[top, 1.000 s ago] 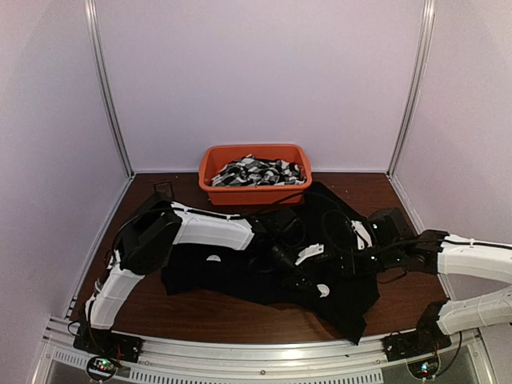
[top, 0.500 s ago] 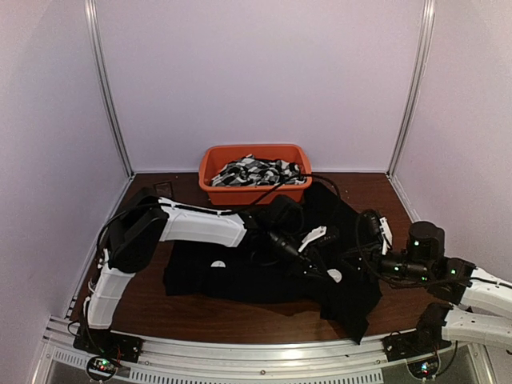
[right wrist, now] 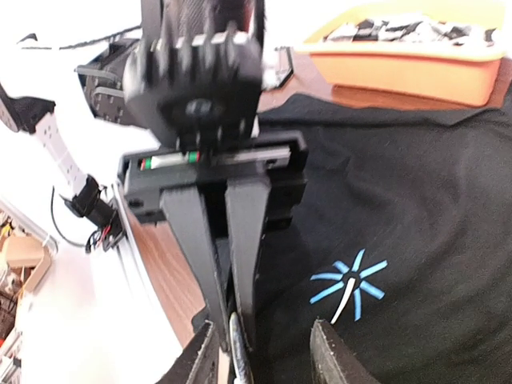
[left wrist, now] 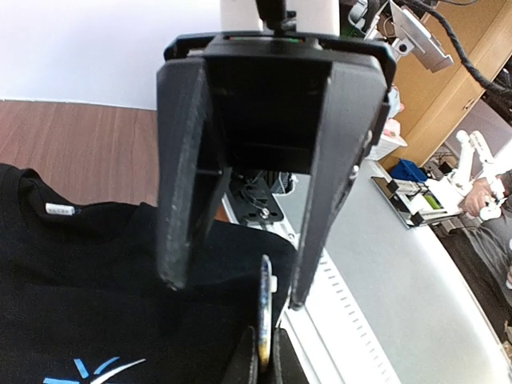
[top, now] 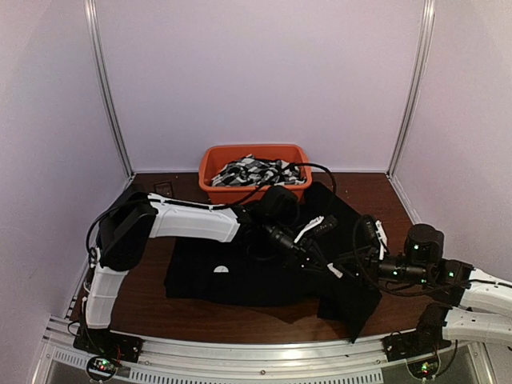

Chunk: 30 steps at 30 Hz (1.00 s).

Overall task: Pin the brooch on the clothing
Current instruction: Pin the clothing with brooches at the center of the board.

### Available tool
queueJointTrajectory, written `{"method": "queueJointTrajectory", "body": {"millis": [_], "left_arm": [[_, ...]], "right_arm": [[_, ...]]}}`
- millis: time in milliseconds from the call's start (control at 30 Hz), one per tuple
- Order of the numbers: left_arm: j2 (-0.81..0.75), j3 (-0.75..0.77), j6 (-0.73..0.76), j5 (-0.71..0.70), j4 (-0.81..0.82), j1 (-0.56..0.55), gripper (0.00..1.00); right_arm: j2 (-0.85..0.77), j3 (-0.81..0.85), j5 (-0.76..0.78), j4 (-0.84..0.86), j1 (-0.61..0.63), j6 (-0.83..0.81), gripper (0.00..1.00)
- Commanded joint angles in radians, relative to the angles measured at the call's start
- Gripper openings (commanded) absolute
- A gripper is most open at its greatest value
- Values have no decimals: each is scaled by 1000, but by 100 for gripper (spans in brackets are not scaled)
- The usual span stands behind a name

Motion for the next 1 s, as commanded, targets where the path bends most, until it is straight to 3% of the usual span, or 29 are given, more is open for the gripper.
{"method": "queueJointTrajectory", "body": {"millis": [0,300,533,967], "left_arm": [[-50,-34,-16,64,34,13,0],[-56,-59,16,67,11,17,0],[-55,-65,35,70,-21,17,0],[-55,-70,56,75,-44,15,0]], "right_arm": [[31,9,-4,1,45,-16,40],[52,34,17,-18,73,-18,30],[75,39,14,-31,72,-10,15],[128,71,2,-48,72,-8,14]]}}
